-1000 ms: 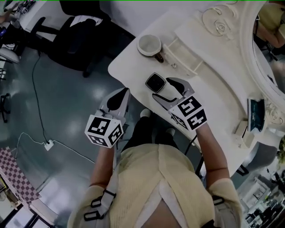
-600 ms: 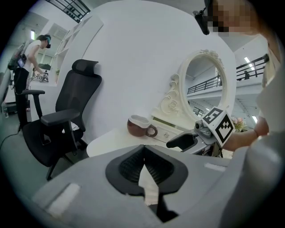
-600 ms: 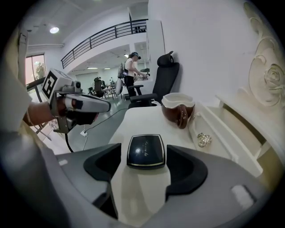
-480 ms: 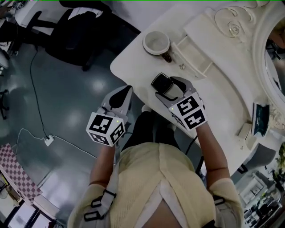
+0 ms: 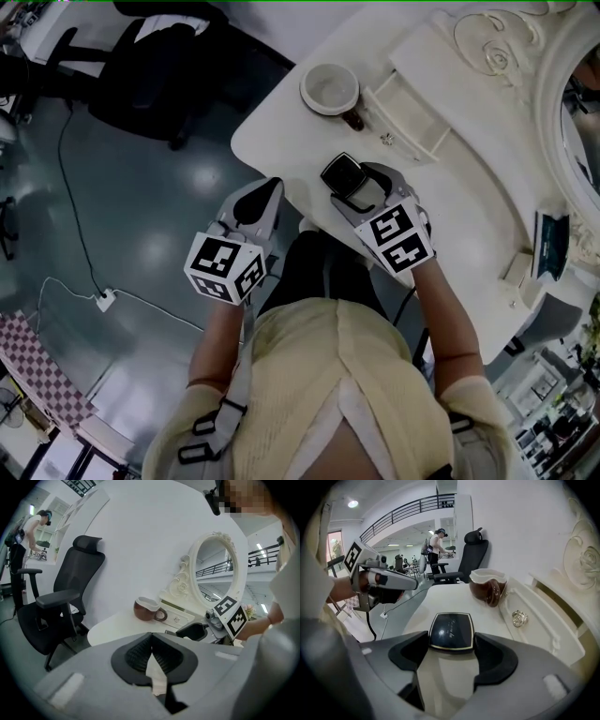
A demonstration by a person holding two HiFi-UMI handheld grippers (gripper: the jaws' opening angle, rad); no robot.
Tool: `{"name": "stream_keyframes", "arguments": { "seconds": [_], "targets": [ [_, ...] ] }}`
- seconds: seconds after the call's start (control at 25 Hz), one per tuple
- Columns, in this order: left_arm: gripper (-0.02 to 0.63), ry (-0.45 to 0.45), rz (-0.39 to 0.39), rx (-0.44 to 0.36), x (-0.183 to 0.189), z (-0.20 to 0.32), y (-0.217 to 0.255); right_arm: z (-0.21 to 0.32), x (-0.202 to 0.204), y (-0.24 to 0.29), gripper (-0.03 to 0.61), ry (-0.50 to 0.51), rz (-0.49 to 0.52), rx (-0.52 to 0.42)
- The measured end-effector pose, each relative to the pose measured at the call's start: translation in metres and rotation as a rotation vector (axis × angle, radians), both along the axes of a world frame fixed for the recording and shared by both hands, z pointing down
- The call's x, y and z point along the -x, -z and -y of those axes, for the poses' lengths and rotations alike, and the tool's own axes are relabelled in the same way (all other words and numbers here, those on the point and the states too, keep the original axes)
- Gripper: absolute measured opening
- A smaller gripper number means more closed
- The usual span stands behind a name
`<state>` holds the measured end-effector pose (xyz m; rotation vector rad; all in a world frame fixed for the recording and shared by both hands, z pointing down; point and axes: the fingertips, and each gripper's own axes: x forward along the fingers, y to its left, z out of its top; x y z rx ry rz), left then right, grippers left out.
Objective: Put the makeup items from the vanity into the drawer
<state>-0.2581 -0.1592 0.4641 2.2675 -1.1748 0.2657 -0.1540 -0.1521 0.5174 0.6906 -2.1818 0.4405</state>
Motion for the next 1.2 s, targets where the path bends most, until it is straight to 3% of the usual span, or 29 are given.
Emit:
{"name": "stream_keyframes", "arguments": {
  "seconds": [0.32,0.72,0.92,1.2],
  "targets": [
    [-0.008,-0.053,0.016,-0.025,-0.013,0.005,0.006,0.001,0.000,0.000,0.308,0.001,0.047,-0.033],
    [-0.011,-0.064,-0.006,-0.122,-0.051,-0.011,0.050,-0.008,-0.005,0.008,0.307,0.034,0.146,-0.067],
    [-0.011,0.018,-0.030,-0.141,-0.050,-0.012,0.068,-0.016,-0.014,0.021,0.305,0.011,0.212,-0.059],
    [-0.009,-0.014,0.104,-0.203,-0.071,-0.013,0.081,-0.026,-0.030,0.053,0.305,0.021,0.267,-0.097]
  ]
}}
